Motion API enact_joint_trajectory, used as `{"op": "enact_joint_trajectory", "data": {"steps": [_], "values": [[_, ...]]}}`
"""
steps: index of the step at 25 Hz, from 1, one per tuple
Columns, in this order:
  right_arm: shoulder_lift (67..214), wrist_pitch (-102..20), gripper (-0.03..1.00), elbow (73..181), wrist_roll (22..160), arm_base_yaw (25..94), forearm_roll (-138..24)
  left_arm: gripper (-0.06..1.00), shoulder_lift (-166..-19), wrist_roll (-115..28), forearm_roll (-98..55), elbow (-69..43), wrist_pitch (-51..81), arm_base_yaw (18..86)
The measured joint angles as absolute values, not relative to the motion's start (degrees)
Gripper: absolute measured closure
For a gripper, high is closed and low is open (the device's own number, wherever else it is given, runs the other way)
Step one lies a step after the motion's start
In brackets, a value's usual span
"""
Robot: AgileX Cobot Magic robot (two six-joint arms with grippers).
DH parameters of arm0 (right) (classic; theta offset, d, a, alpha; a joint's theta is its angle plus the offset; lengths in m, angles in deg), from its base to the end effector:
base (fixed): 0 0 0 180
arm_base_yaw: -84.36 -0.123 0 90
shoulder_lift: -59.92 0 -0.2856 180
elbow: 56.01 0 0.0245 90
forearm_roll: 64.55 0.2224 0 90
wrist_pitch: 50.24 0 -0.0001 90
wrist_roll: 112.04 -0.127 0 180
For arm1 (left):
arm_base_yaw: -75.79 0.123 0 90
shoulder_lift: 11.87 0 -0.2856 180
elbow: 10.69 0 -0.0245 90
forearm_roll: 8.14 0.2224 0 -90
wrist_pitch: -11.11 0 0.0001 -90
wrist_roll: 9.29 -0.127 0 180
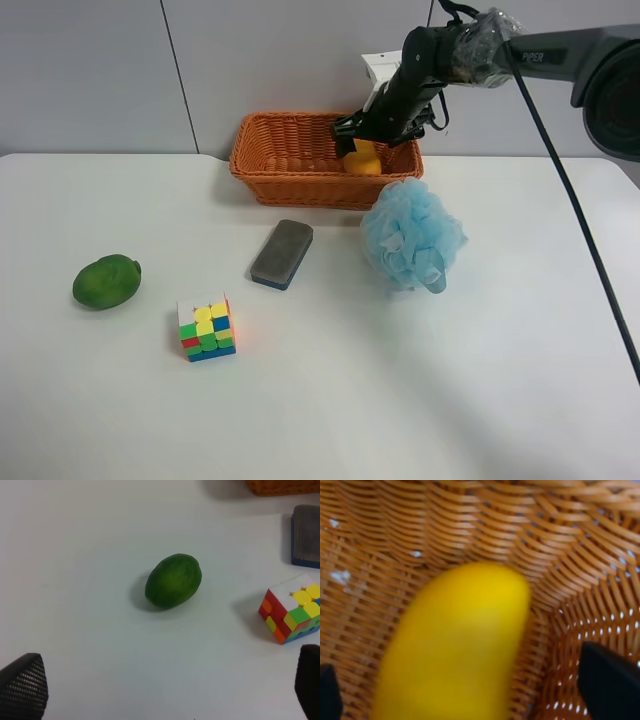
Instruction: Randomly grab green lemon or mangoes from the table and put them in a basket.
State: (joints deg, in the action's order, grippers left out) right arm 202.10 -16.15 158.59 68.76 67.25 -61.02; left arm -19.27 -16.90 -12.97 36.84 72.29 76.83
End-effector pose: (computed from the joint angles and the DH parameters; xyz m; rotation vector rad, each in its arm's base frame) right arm 0.4993 0.1583 0.1547 -0.3382 2.4572 0.1864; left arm -0.0013 -0.0094 0.2520 0.1214 2.0200 -0.0050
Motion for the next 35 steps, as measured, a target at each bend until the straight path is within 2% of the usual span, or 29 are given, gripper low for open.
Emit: {"op": "enact_joint_trajectory", "data": {"steps": [4, 13, 28, 35], "values": [[202.1, -16.0, -0.02, 158.59, 68.76, 67.25, -60.89, -0.05, -19.27, -16.9, -12.97, 36.84, 72.29, 76.83], [200.61, -12.71, -0.02, 158.59, 68.76, 67.25, -59.93, -0.05, -19.27, -16.9, -12.97, 36.84, 72.29, 76.83], [178.2, 16.67, -0.02, 158.9, 69.64, 67.25, -62.87, -0.05, -19.27, -16.9, -12.97, 36.84, 72.29, 76.83], [168.74, 19.04, -0.02, 156.0, 70.95, 67.25, -63.08, -0.05, -19.27, -16.9, -12.97, 36.84, 72.29, 76.83]]}}
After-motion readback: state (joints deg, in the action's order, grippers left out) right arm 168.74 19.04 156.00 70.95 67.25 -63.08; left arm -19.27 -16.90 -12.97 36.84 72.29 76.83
